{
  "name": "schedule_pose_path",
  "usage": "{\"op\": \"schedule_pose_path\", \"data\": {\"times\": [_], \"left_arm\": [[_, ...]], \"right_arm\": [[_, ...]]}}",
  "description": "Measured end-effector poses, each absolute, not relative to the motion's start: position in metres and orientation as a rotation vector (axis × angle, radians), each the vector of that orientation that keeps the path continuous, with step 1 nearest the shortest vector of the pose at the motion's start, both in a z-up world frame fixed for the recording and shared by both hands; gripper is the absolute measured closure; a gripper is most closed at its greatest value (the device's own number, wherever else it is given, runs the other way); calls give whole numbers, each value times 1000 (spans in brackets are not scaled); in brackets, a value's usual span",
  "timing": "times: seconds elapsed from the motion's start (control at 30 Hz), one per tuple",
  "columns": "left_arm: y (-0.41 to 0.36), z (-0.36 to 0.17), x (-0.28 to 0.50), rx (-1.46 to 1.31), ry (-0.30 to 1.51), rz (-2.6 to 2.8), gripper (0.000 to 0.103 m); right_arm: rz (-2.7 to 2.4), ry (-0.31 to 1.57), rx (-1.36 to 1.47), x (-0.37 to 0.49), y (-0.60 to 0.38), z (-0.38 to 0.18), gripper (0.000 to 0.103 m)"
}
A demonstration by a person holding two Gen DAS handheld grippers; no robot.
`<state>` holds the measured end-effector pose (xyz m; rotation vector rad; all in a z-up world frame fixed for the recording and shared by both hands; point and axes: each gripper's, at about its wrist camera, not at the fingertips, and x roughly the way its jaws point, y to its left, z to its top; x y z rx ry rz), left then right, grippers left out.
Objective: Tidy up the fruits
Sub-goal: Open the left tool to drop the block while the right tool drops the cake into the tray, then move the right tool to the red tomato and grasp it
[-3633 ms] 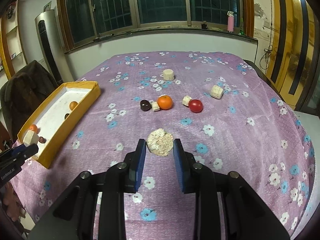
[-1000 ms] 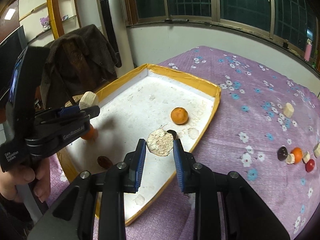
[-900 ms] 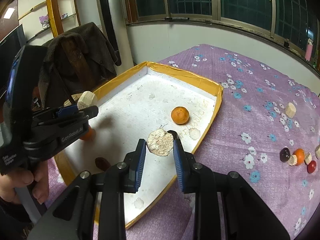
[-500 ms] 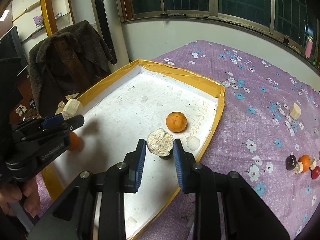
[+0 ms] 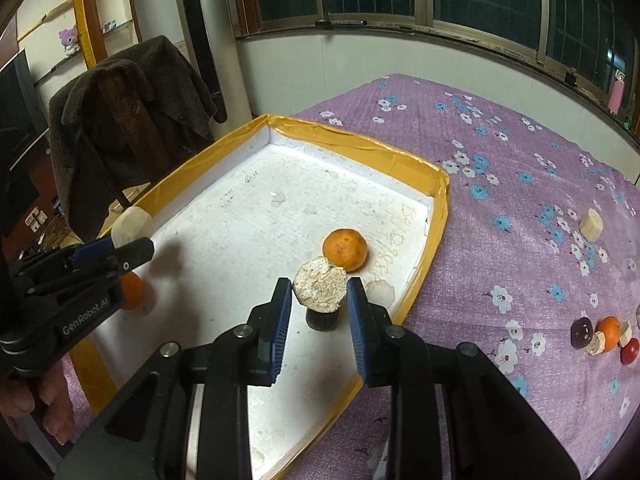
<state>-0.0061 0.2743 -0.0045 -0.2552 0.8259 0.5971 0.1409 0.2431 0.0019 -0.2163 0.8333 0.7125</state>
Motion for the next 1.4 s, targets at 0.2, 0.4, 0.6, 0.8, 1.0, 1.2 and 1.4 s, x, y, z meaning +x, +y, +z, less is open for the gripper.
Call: {"op": "schedule_pose_path", "data": {"times": [0.2, 0.4, 0.6, 0.8, 1.0, 1.2, 1.4], "left_arm": [[266, 12, -23, -239, 768, 607, 36], [245, 27, -37, -236, 733, 572, 34], [209, 35, -44, -223, 705, 507, 27], [154, 32, -37, -183, 717, 377, 24], [106, 26, -23, -139, 743, 268, 19], [65, 22, -15, -86, 754, 196, 15], [44, 17, -2, -56, 774, 161, 15]], "right_arm": [[693, 813, -191, 138, 231, 12, 37], [675, 755, -132, 120, 190, 35, 37], [633, 713, -111, 95, 131, 47, 31], [529, 707, -64, 75, 47, 47, 24], [351, 756, 1, 76, -37, 33, 0], [257, 775, 63, 75, -92, 24, 0], [252, 762, 63, 83, -105, 23, 0]]}}
